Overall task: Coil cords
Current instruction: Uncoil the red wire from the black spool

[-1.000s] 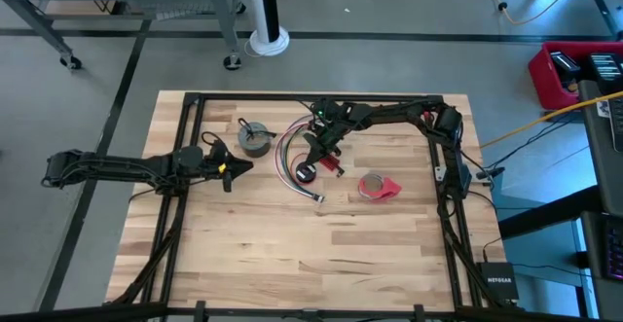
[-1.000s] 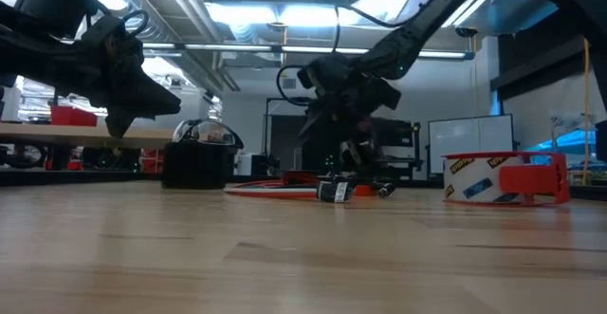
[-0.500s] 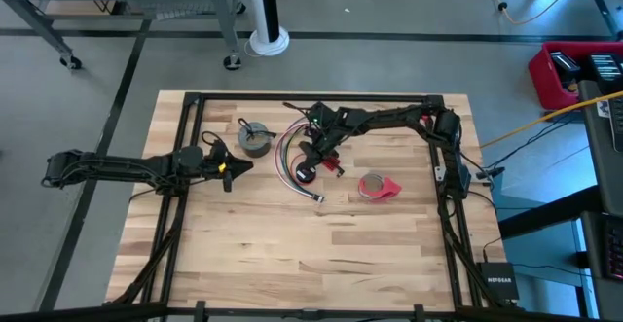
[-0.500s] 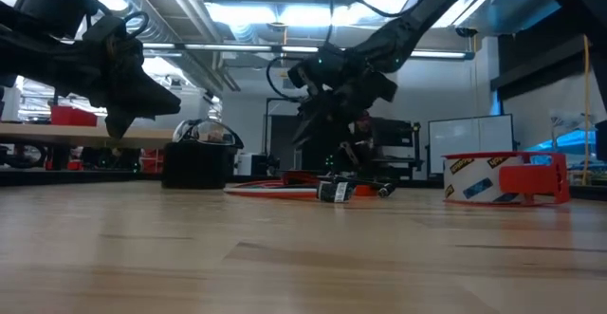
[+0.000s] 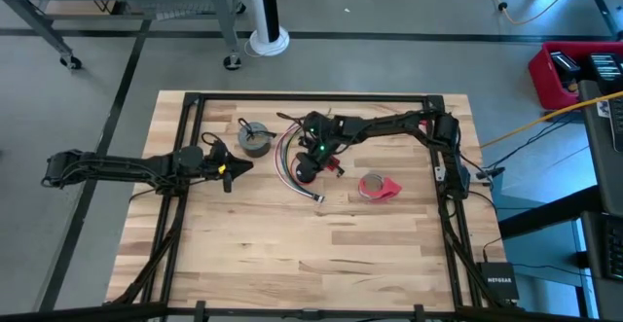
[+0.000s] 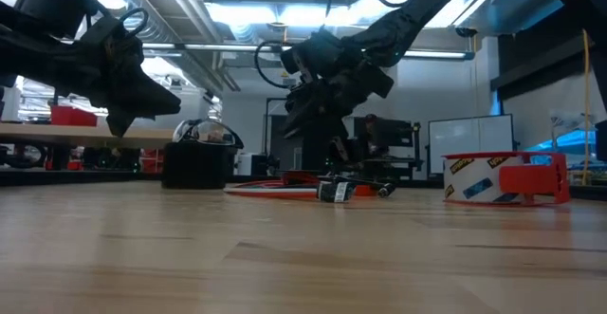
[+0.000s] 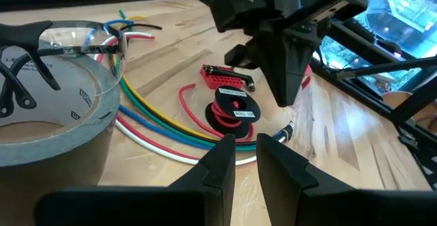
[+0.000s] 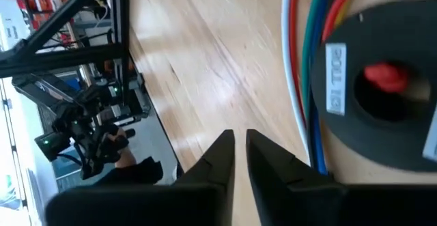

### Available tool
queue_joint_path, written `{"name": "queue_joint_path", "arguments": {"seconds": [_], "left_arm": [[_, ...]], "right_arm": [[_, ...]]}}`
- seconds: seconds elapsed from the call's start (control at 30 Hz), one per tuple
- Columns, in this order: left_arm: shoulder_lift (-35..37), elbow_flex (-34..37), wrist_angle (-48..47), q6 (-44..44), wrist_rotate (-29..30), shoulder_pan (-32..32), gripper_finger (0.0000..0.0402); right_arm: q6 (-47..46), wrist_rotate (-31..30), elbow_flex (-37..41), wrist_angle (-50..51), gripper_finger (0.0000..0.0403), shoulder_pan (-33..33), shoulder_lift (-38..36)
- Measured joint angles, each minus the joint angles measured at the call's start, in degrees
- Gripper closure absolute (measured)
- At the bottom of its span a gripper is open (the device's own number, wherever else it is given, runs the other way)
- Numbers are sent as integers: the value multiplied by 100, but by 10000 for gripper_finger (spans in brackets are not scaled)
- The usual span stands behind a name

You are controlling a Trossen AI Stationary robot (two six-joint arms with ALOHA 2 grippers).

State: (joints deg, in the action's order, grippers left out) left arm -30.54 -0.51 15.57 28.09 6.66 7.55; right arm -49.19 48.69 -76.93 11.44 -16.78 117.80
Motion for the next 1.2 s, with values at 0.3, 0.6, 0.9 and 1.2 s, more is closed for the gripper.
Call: {"name": "queue_joint_path", "arguments": {"seconds": [0.3, 0.6, 0.9, 1.2], "left_arm": [[1, 0, -2, -1, 0, 0, 347], [2, 0, -11, -1, -1, -1, 347], [1, 0, -52, -1, 0, 0, 347], [2, 0, -48, -1, 0, 0, 347]], "right_arm": [[-335, -63, 0, 175, 224, -7, 0], [-1084, 438, -336, 855, 166, -138, 0], [-416, 76, -503, 2476, 191, -135, 0], [-17, -1633, -503, 2131, 212, -122, 0]]}}
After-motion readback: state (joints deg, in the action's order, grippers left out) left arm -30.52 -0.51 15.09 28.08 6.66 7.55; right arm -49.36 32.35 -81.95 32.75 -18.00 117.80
